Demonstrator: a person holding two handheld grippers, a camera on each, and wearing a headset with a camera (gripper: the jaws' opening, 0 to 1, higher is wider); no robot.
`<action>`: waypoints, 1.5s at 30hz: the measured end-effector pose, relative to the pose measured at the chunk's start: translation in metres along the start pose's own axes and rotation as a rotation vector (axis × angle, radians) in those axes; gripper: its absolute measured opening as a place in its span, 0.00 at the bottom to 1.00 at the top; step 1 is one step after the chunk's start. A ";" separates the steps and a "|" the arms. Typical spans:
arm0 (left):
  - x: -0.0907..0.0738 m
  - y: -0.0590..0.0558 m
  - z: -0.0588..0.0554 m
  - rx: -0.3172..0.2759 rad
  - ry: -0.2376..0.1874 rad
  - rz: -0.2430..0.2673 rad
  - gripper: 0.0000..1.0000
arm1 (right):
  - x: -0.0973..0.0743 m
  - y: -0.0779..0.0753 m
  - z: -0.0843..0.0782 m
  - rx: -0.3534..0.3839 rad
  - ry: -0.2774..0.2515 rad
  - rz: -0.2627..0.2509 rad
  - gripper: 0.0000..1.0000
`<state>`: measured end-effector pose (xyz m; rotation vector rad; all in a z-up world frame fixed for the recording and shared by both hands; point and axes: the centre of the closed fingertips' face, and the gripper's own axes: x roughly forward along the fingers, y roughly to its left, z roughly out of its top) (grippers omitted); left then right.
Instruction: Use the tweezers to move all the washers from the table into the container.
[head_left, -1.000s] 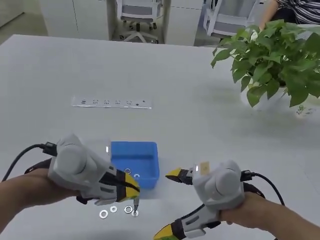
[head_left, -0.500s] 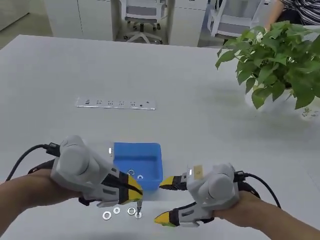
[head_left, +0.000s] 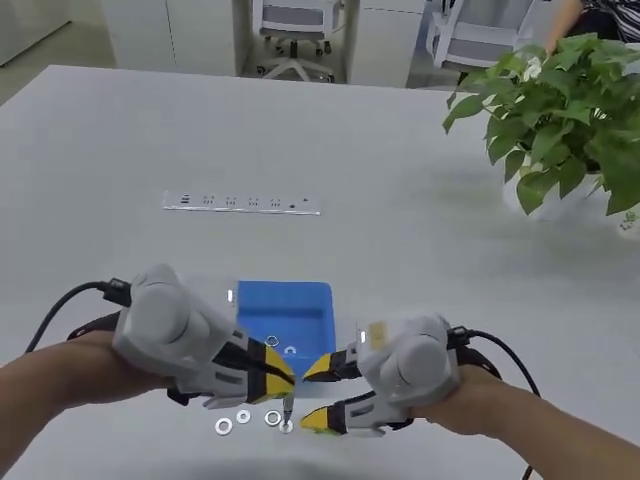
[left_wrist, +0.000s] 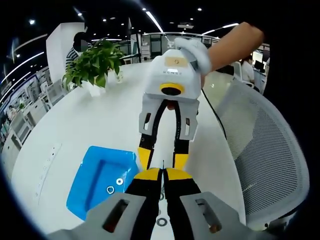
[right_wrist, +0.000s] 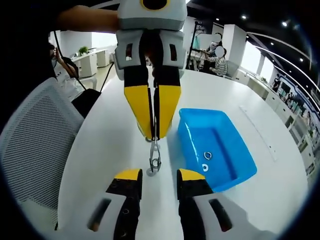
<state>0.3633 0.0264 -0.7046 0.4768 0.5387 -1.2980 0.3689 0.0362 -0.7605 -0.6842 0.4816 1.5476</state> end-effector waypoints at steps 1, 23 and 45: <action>0.000 0.000 0.000 -0.001 0.000 -0.001 0.06 | 0.002 0.001 0.000 -0.007 0.003 0.009 0.27; 0.001 0.002 0.001 0.000 -0.004 -0.011 0.05 | 0.019 0.007 0.002 -0.092 0.046 0.073 0.10; -0.001 0.003 0.002 -0.007 -0.009 -0.002 0.08 | 0.019 0.006 0.001 0.050 0.029 0.052 0.08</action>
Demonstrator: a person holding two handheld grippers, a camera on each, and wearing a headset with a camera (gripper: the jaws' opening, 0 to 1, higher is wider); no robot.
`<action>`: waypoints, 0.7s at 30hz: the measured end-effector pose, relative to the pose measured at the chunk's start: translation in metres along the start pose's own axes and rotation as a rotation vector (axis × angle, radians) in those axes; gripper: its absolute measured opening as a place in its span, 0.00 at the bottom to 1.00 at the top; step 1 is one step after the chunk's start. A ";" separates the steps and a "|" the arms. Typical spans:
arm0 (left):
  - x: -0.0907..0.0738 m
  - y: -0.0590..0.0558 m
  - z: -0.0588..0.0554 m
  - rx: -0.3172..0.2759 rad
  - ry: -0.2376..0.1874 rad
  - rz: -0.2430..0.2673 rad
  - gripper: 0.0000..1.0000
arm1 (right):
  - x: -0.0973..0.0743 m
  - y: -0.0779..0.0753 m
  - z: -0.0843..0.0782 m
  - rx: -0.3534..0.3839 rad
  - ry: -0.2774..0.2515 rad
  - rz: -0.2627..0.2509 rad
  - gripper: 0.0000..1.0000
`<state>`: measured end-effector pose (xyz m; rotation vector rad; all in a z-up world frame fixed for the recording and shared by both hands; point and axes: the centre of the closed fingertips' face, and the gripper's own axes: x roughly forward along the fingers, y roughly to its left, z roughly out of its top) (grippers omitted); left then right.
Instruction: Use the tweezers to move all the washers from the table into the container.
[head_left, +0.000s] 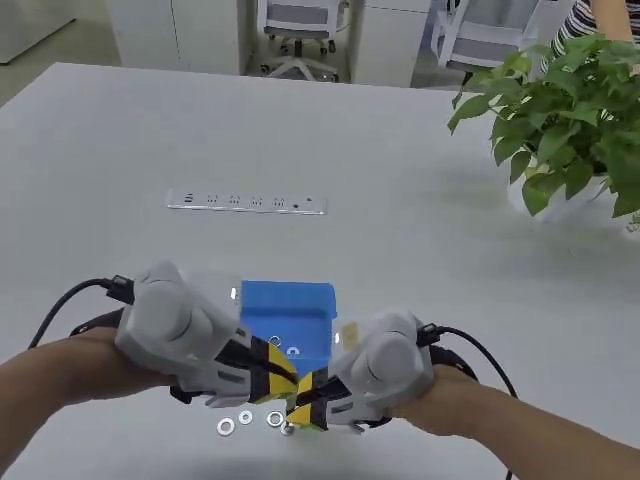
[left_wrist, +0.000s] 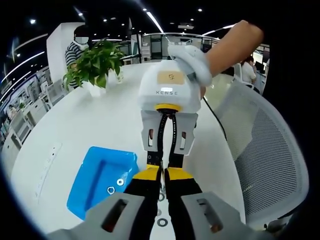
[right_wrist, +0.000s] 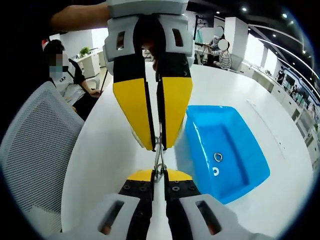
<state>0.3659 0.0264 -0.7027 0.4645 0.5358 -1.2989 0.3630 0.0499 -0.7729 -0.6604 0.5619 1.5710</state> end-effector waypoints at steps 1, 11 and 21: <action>-0.001 0.000 0.001 -0.003 -0.003 0.000 0.09 | 0.000 0.000 -0.001 0.000 0.002 -0.001 0.08; -0.009 -0.003 -0.001 -0.034 -0.011 0.006 0.23 | -0.012 -0.001 0.003 -0.001 -0.007 -0.013 0.08; -0.023 -0.001 -0.006 -0.145 -0.044 0.054 0.45 | -0.023 0.000 0.014 -0.012 -0.028 -0.019 0.08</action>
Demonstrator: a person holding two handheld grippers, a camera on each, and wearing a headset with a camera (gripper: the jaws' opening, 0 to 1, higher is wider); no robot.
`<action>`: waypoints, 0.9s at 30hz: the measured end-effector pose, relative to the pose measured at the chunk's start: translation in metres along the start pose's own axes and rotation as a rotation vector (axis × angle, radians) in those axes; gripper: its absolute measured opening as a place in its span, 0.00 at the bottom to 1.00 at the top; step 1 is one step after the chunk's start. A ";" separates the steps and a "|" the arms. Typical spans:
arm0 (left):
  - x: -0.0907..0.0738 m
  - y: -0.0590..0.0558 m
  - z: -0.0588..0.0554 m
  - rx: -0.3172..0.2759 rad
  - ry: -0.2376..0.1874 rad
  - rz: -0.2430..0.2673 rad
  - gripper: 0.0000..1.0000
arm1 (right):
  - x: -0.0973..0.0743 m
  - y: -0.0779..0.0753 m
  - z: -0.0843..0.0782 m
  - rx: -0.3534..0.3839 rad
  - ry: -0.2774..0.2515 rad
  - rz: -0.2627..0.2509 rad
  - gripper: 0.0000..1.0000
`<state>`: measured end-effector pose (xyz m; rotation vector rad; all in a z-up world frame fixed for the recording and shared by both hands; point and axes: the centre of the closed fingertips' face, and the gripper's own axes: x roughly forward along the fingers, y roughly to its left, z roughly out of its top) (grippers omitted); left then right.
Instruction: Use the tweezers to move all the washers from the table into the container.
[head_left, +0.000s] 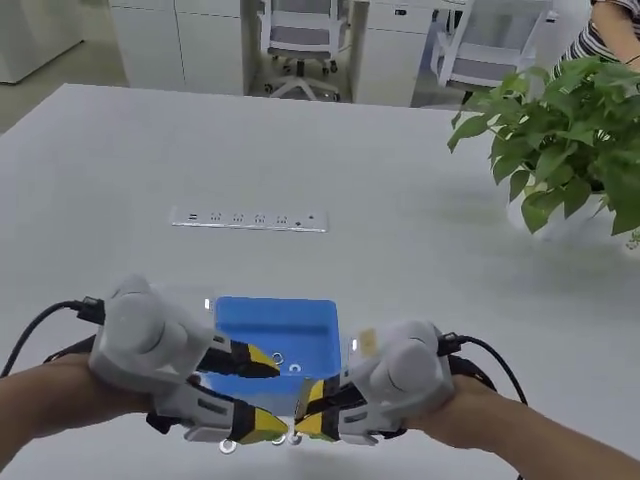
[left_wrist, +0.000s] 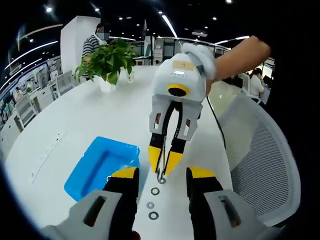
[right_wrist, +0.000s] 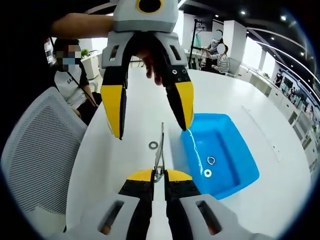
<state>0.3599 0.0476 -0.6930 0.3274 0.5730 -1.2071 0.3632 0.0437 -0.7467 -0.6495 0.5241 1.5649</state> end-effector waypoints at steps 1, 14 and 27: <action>-0.002 0.000 -0.001 -0.006 -0.004 0.005 0.48 | -0.001 0.000 0.002 -0.004 -0.002 -0.001 0.08; -0.031 0.009 -0.008 -0.116 -0.043 0.110 0.80 | -0.018 -0.008 0.023 -0.042 -0.022 -0.008 0.08; -0.045 0.012 -0.006 -0.153 -0.078 0.170 0.97 | -0.033 -0.020 0.042 -0.082 -0.034 -0.003 0.08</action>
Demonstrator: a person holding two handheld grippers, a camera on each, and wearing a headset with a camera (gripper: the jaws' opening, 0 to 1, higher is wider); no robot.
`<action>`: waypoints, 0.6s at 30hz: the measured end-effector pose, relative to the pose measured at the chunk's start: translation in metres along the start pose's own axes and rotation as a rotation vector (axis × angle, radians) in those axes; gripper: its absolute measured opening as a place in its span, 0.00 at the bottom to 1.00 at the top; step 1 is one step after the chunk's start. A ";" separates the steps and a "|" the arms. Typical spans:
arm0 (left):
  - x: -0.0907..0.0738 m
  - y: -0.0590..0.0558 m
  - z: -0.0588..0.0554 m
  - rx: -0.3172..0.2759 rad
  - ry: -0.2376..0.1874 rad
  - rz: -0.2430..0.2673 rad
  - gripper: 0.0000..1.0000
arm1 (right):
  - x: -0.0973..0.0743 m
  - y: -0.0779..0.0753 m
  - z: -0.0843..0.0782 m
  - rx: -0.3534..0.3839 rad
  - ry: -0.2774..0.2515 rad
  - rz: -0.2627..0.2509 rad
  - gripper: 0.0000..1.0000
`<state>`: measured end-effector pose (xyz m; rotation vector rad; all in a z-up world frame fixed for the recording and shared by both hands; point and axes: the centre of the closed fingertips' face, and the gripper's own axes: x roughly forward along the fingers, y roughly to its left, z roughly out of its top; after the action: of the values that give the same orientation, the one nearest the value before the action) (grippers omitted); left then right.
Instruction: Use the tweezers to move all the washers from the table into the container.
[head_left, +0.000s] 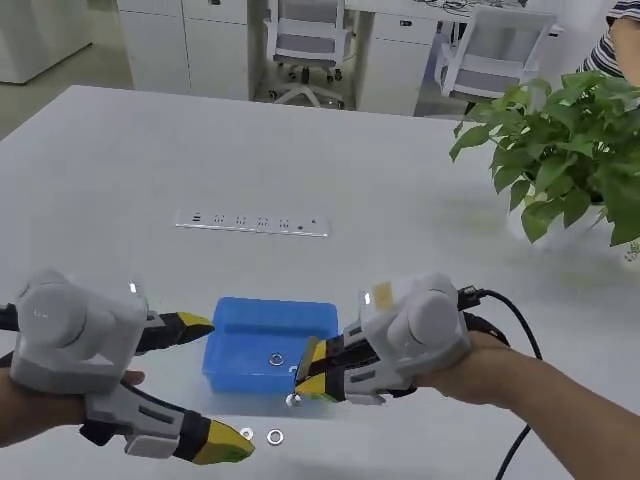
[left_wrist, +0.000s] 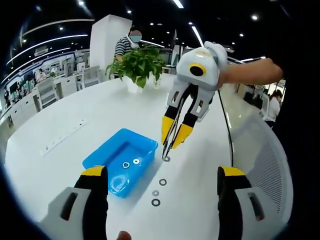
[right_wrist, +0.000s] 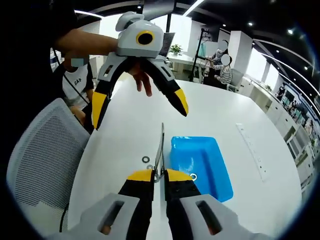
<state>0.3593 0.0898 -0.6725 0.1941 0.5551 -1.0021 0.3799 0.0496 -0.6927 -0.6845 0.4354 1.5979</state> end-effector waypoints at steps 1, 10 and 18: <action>-0.001 0.000 0.000 0.000 -0.001 0.003 0.98 | -0.001 -0.002 0.002 -0.002 -0.003 -0.001 0.08; -0.006 0.002 0.004 -0.008 -0.017 0.018 0.99 | -0.003 -0.016 0.014 -0.026 -0.010 -0.006 0.08; -0.006 0.006 0.003 -0.010 -0.019 0.020 0.99 | -0.004 -0.034 0.022 -0.033 -0.024 -0.024 0.08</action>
<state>0.3627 0.0956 -0.6675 0.1804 0.5402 -0.9806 0.4095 0.0658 -0.6702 -0.6919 0.3829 1.5919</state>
